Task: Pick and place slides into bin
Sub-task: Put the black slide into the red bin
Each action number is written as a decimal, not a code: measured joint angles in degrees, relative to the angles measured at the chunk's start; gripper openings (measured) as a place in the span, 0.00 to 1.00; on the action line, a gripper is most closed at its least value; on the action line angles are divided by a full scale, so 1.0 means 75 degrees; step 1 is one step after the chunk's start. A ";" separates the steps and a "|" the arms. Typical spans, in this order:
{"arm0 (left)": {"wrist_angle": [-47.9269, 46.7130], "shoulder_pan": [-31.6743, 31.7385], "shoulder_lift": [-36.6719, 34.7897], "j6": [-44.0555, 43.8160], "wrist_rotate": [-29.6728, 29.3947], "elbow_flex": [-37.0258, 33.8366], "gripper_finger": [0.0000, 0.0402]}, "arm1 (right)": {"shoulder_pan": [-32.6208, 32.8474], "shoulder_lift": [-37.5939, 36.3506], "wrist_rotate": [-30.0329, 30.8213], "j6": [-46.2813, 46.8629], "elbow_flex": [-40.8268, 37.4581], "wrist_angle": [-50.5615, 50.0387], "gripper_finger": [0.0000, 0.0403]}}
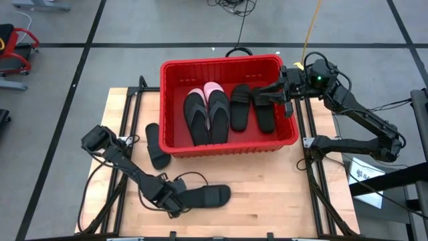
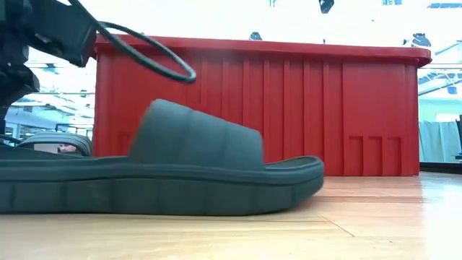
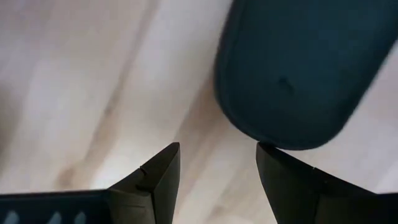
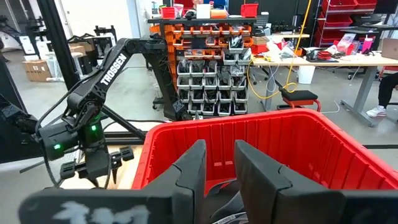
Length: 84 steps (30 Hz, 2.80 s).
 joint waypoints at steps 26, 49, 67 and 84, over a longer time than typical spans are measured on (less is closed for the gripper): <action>0.1297 0.0182 -0.1889 0.0303 -0.2265 0.0011 0.51 | 0.2872 -0.0824 0.1826 -0.0376 0.0003 -0.3074 0.01; -0.0109 -0.0055 -0.3238 0.0954 -0.3586 0.0012 0.51 | 0.9457 0.0467 0.5033 0.3004 -0.3184 0.0268 0.00; -0.0100 -0.0058 -0.3238 0.1127 -0.3376 0.0012 0.51 | 0.9560 0.2831 0.5295 0.2973 -0.3625 0.2586 0.00; -0.0050 -0.0052 -0.3238 0.1247 -0.2958 0.0012 0.51 | 0.9259 0.4228 0.6022 0.3897 -0.3625 0.4118 0.29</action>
